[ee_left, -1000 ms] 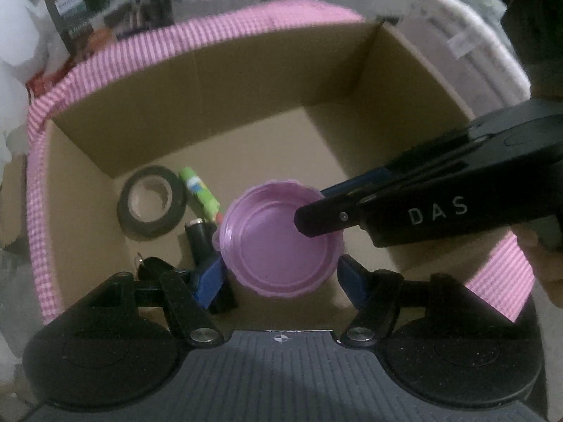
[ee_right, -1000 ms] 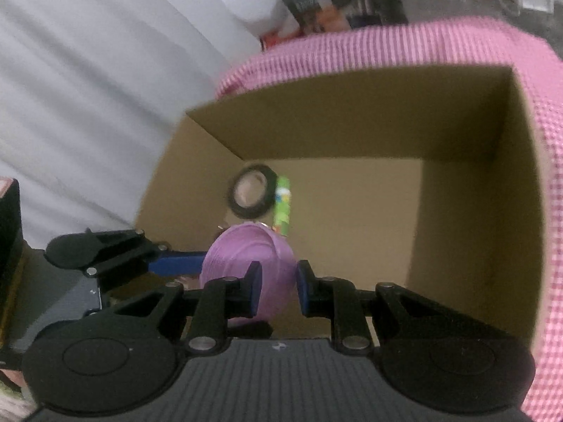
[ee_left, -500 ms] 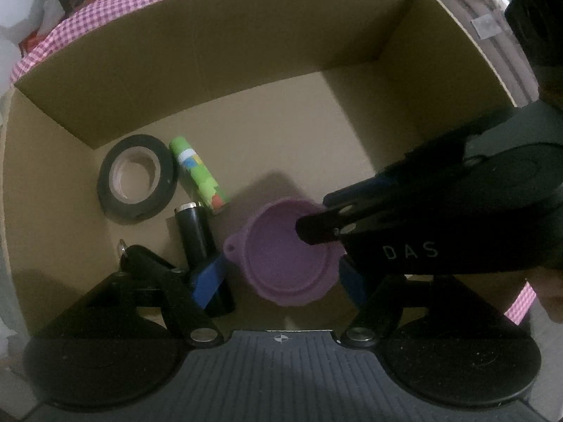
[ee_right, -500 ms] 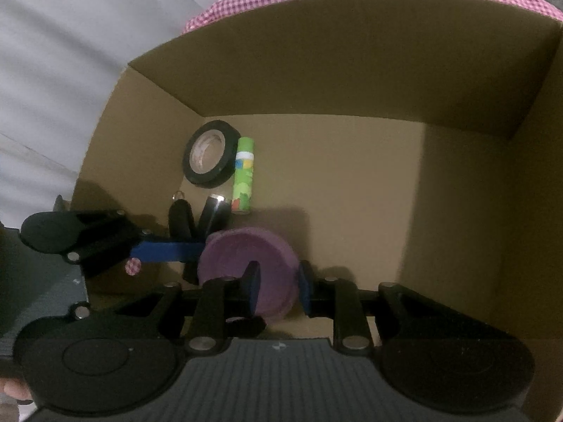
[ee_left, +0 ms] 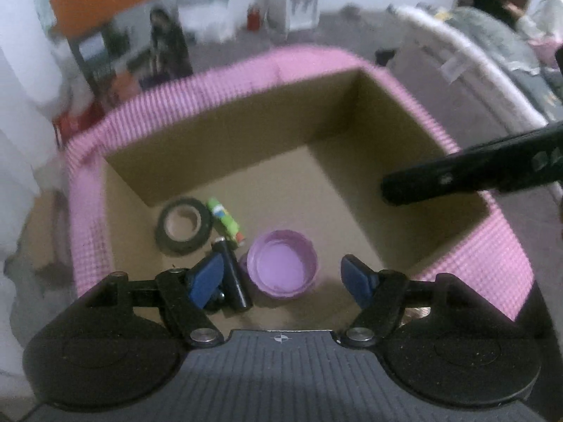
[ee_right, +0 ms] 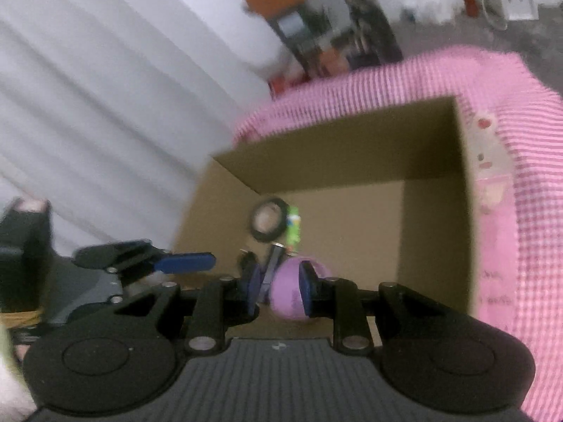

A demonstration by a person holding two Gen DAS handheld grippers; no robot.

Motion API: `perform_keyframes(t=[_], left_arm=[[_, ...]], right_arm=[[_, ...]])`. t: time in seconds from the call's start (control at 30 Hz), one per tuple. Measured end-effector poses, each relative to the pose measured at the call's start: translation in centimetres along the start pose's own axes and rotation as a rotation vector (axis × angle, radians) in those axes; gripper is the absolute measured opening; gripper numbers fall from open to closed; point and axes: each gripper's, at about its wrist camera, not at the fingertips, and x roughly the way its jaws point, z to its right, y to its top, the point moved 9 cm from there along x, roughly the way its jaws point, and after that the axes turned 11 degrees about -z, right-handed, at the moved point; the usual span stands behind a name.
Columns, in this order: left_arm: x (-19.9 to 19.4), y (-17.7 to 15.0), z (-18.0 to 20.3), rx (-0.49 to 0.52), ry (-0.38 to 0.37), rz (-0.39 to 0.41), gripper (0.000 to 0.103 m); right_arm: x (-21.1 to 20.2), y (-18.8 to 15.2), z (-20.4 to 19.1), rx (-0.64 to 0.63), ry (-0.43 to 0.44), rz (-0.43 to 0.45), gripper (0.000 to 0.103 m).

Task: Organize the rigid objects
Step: 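Carry the pink bowl with the right gripper into the box and release, then move the right gripper to the gold-lidded jar and grasp its lid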

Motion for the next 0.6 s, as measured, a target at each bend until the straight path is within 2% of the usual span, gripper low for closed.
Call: perform_keyframes(t=[0.1,0.23,0.33,0.37,0.47,0.6], left_arm=[[-2.6,-1.5,1.1,0.016,-0.006,0.078,0.076],[-4.2,-3.9,2.9,0.022,-0.033,0.153,0.077],[-4.0,-6.2,4.6,0.03,-0.052,0.182,0.077],[-3.6,-6.7,5.1,0.035,-0.054,0.182,0.077],[-2.1,-8.4,6.9,0.05,-0.074,0.176,0.077],[0.3,-9.7,8.6,0.065,-0.077,0.167,0.077]], right_arm=[[-4.8,-2.8,-0.9,0.001,0.043,0.107,0.026],[-9.7,-7.5,-1.7,0.003,0.073,0.195,0.028],[-11.4,-11.2,-2.1,0.011,0.087,0.226,0.042],[-11.6,-12.4,-2.2,0.011,0.089,0.233,0.045],[-11.5,-15.5,-2.0,0.034,0.113,0.233,0.045],[-9.3,-18.0,-1.0,0.097,0.172,0.216,0.045]])
